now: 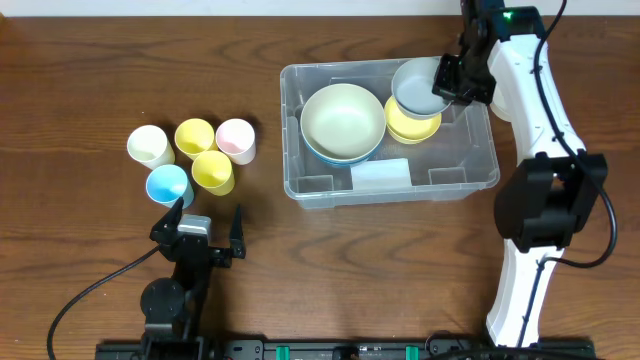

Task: Pack container
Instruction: 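Carry the translucent bowl onto the yellow bowl in the container, then move the right gripper to the white bowl and grasp its rim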

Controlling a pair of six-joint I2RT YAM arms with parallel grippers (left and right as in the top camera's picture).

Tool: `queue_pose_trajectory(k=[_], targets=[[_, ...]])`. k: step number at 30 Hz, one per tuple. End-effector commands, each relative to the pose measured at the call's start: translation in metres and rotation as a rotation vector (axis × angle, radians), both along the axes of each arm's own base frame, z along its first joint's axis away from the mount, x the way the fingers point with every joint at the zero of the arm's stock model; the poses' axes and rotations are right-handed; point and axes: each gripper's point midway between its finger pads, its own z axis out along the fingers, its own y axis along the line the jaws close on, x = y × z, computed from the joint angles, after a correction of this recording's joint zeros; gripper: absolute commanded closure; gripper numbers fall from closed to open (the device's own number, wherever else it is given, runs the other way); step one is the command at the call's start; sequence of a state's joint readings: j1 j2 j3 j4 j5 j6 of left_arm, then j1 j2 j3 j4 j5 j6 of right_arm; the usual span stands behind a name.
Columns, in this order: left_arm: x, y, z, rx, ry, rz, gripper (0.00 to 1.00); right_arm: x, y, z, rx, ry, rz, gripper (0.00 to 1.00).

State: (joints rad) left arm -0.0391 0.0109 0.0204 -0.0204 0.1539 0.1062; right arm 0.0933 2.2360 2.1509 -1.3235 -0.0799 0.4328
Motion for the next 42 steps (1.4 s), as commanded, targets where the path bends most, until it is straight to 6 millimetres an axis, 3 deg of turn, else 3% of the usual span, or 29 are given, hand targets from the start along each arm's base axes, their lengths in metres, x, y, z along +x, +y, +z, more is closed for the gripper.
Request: queue_pose_trajectory(k=[1, 13, 18, 24, 29, 33, 35, 37, 39, 41, 42], targets=[[-0.001, -0.002, -0.015, 0.009, 0.045, -0.013, 0.02, -0.001, 0.002, -0.013, 0.011, 0.034, 0.009, 0.99], [-0.001, -0.002, -0.015, 0.009, 0.045, -0.013, 0.02, 0.0, 0.005, -0.051, 0.023, 0.105, 0.01, 0.99], [-0.001, -0.002, -0.015, 0.009, 0.045, -0.013, 0.02, 0.0, 0.006, -0.055, 0.025, 0.111, 0.01, 0.98], [-0.001, -0.002, -0.015, 0.009, 0.046, -0.013, 0.02, -0.002, 0.007, -0.055, 0.031, 0.118, 0.019, 0.75], [-0.001, -0.002, -0.015, 0.009, 0.045, -0.013, 0.02, 0.001, 0.007, -0.053, 0.031, 0.104, 0.026, 0.74], [-0.001, -0.002, -0.015, 0.009, 0.045, -0.013, 0.02, 0.008, 0.008, -0.019, 0.046, 0.027, 0.044, 0.74], [-0.001, -0.002, -0.015, 0.009, 0.045, -0.013, 0.02, 0.016, 0.007, 0.017, 0.048, -0.065, 0.063, 0.69], [-0.001, -0.002, -0.015, 0.009, 0.045, -0.013, 0.02, 0.022, 0.002, 0.051, 0.046, -0.151, 0.077, 0.47], [-0.001, -0.002, -0.015, 0.009, 0.045, -0.013, 0.02, 0.023, -0.012, 0.096, 0.022, -0.253, 0.062, 0.15], [-0.001, -0.002, -0.015, 0.009, 0.045, -0.013, 0.02, 0.019, -0.041, 0.128, -0.057, -0.319, -0.007, 0.01], [-0.001, -0.002, -0.015, 0.009, 0.045, -0.013, 0.02, 0.014, -0.06, 0.14, -0.107, -0.335, -0.067, 0.01]])
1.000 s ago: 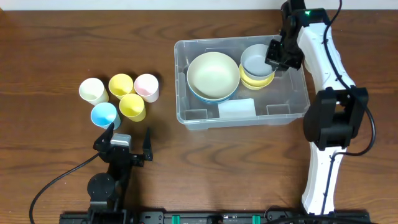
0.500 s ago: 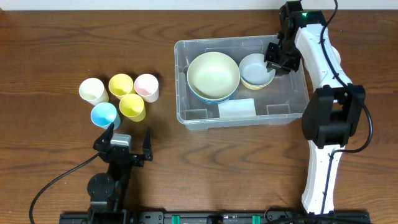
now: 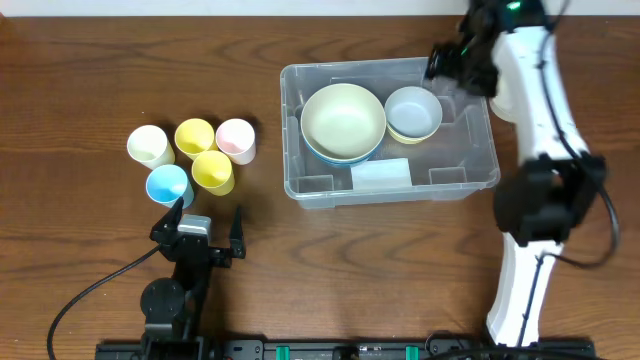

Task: Pack container
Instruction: 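Move the right gripper to the white bowl and grasp its rim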

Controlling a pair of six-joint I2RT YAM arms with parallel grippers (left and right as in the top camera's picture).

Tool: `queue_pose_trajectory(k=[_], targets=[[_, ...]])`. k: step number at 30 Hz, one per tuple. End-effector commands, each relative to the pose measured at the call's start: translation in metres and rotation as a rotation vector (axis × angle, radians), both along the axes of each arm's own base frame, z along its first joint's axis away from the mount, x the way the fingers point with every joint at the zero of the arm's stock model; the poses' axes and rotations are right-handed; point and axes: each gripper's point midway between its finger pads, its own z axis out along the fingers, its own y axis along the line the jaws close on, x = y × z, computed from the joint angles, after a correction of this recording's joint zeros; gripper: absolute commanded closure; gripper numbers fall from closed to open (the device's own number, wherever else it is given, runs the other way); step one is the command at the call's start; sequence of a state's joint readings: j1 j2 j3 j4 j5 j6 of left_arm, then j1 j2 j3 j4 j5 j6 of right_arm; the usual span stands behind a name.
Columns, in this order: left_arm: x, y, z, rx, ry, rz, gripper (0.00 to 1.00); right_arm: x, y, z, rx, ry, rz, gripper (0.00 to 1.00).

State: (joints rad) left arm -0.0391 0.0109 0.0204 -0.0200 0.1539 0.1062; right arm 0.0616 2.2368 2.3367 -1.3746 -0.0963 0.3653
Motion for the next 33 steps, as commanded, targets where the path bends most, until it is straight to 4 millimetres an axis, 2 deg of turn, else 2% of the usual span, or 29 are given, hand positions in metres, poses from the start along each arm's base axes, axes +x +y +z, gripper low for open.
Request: queue_pose_trajectory(k=[1, 3, 5, 7, 8, 12, 15, 20, 26, 33], targets=[[-0.001, -0.002, -0.015, 0.009, 0.046, -0.013, 0.02, -0.014, -0.071, 0.096, -0.159, -0.208, -0.194, 0.01], [-0.001, -0.002, -0.016, 0.009, 0.046, -0.013, 0.02, -0.028, -0.117, 0.103, -0.24, -0.193, -0.342, 0.01], [-0.001, -0.002, -0.015, 0.009, 0.046, -0.013, 0.02, -0.035, -0.143, 0.097, -0.249, -0.165, -0.4, 0.01], [-0.001, -0.002, -0.015, 0.009, 0.046, -0.013, 0.02, -0.039, -0.171, 0.079, -0.232, -0.114, -0.46, 0.01], [-0.001, -0.002, -0.015, 0.009, 0.046, -0.013, 0.02, -0.041, -0.184, 0.063, -0.211, -0.08, -0.488, 0.01], [-0.001, -0.002, -0.016, 0.009, 0.046, -0.013, 0.02, -0.038, -0.211, 0.003, -0.1, 0.026, -0.534, 0.01], [-0.001, -0.002, -0.016, 0.009, 0.046, -0.013, 0.02, -0.033, -0.219, -0.038, -0.05, 0.078, -0.529, 0.02], [-0.001, -0.002, -0.015, 0.009, 0.046, -0.013, 0.02, -0.028, -0.219, -0.086, -0.036, 0.159, -0.512, 0.02], [-0.001, -0.002, -0.015, 0.009, 0.046, -0.013, 0.02, -0.026, -0.217, -0.117, -0.032, 0.212, -0.495, 0.02], [-0.001, -0.002, -0.015, 0.009, 0.046, -0.013, 0.02, -0.028, -0.216, -0.134, -0.031, 0.245, -0.481, 0.02]])
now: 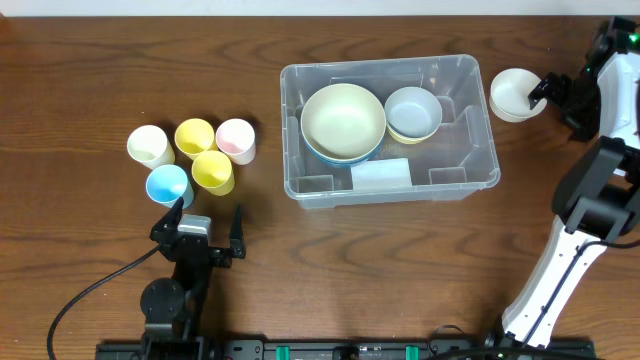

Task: Pack container
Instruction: 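Move the right gripper to the white bowl and grasp its rim, then lift the white bowl and set it onto the translucent bowl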

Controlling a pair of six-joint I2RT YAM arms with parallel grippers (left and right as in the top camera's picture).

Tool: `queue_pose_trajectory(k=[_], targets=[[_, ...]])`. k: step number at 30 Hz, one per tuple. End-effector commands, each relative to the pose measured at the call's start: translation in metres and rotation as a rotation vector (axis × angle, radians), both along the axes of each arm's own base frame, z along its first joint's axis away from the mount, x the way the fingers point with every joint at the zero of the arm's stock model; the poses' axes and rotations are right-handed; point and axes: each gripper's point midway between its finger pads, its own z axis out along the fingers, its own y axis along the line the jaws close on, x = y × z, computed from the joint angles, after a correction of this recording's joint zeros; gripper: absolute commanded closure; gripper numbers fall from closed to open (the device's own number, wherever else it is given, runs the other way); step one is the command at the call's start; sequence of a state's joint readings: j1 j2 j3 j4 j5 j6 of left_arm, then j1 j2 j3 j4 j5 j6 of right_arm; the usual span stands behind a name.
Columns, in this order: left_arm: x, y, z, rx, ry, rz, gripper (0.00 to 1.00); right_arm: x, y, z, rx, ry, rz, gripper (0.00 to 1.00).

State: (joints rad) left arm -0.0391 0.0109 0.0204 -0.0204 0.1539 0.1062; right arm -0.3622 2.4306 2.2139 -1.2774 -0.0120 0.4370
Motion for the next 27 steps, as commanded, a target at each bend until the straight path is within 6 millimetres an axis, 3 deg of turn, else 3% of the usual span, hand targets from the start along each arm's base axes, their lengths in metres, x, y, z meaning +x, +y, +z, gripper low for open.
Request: queue_pose_trajectory(k=[1, 10, 16, 20, 22, 27], targets=[[-0.001, -0.002, -0.015, 0.009, 0.045, -0.013, 0.02, 0.002, 0.003, -0.011, 0.011, 0.012, 0.032, 0.02], [-0.001, -0.002, -0.015, 0.009, 0.045, -0.013, 0.02, 0.004, 0.006, -0.014, 0.011, 0.015, 0.039, 0.01], [-0.001, -0.002, -0.015, 0.009, 0.045, -0.013, 0.02, 0.0, 0.007, -0.026, 0.02, 0.043, 0.039, 0.01], [-0.001, -0.002, -0.015, 0.009, 0.045, -0.013, 0.02, -0.002, 0.007, -0.033, 0.024, 0.059, 0.039, 0.08], [-0.001, -0.002, -0.015, 0.009, 0.045, -0.013, 0.02, -0.001, 0.007, -0.033, 0.024, 0.058, 0.039, 0.19], [-0.001, -0.002, -0.015, 0.009, 0.045, -0.013, 0.02, -0.003, 0.006, -0.033, 0.025, 0.061, 0.034, 0.66]])
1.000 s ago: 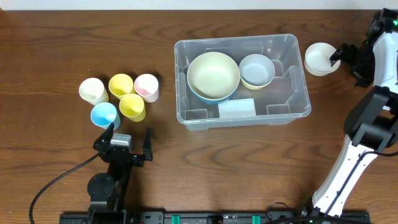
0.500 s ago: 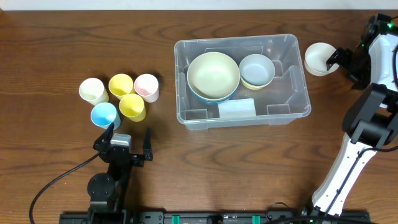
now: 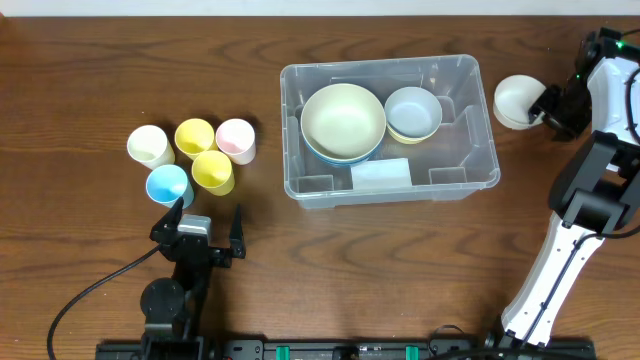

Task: Pack container
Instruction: 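Lift the white bowl and set it onto the translucent bowl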

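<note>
The clear plastic container stands mid-table. Inside it a large pale green bowl sits nested in a blue one. Beside that, a small grey-blue bowl rests in a yellow bowl, and a pale rectangular piece lies at the front. Right of the bin is a white bowl, tilted, with my right gripper shut on its right rim. My left gripper stands open near the front left, holding nothing.
Several cups are grouped at the left: cream, yellow, pink, a second yellow and blue. The blue one is just beyond the left gripper's fingers. The right arm's white column rises at the right edge.
The right gripper has closed in on the white bowl's right rim. The bowl has shifted slightly toward the front and now sits tilted. The left arm and the cups are unchanged.
First my right gripper held the grey-blue bowl over the yellow bowl in the bin. Then that bowl sat nested there and the gripper was off it at the bin's far right corner. Later the gripper was beside the white bowl outside the bin; now it grips that bowl.
</note>
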Controlling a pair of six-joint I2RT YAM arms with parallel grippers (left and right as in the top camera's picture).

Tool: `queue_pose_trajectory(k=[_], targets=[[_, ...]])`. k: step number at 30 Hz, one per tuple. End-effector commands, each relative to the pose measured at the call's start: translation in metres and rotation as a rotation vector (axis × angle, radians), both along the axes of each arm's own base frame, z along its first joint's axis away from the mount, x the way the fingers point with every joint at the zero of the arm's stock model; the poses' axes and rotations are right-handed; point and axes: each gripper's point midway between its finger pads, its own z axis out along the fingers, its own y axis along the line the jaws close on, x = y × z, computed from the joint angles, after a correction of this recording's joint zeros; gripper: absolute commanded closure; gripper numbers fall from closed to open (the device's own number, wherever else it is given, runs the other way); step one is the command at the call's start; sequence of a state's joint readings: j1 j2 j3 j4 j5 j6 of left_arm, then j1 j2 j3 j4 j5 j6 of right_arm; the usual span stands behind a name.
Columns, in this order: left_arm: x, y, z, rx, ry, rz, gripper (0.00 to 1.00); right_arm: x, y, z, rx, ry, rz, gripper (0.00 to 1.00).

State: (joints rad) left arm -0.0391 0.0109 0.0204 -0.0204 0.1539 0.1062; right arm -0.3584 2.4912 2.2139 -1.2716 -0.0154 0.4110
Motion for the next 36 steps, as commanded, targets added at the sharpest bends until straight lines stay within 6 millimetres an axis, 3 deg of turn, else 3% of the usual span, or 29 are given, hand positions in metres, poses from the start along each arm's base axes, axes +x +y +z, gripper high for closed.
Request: queue_pose_trajectory(k=[1, 4, 7, 11, 14, 18, 23, 26, 28, 30, 36], targets=[[-0.001, -0.002, -0.015, 0.009, 0.045, -0.013, 0.02, -0.001, 0.002, -0.005, 0.004, 0.011, 0.003, 0.75], [-0.001, -0.002, -0.015, 0.009, 0.045, -0.013, 0.02, -0.002, 0.001, -0.005, 0.006, 0.017, -0.002, 0.99], [-0.001, -0.002, -0.015, 0.009, 0.045, -0.013, 0.02, -0.003, -0.001, -0.001, 0.003, 0.011, -0.006, 0.99], [-0.001, -0.002, -0.015, 0.009, 0.046, -0.013, 0.02, -0.002, -0.013, 0.027, -0.028, -0.031, -0.025, 0.99], [-0.001, -0.002, -0.015, 0.009, 0.045, -0.013, 0.02, 0.002, -0.021, 0.076, -0.054, -0.12, -0.039, 0.99], [-0.001, -0.002, -0.015, 0.009, 0.045, -0.013, 0.02, 0.009, -0.008, 0.177, -0.063, -0.34, -0.021, 0.99], [-0.001, -0.002, -0.015, 0.009, 0.045, -0.013, 0.02, -0.002, 0.06, 0.309, -0.089, -0.658, 0.148, 0.99], [-0.001, -0.002, -0.015, 0.009, 0.046, -0.013, 0.02, -0.015, 0.123, 0.354, -0.109, -0.764, 0.335, 0.99], [-0.001, -0.002, -0.015, 0.009, 0.046, -0.013, 0.02, -0.019, 0.158, 0.358, -0.108, -0.765, 0.425, 0.99], [-0.001, -0.002, -0.015, 0.009, 0.045, -0.013, 0.02, -0.019, 0.189, 0.347, -0.105, -0.728, 0.483, 0.99], [-0.001, -0.002, -0.015, 0.009, 0.045, -0.013, 0.02, -0.006, 0.233, 0.259, -0.076, -0.51, 0.538, 0.99]])
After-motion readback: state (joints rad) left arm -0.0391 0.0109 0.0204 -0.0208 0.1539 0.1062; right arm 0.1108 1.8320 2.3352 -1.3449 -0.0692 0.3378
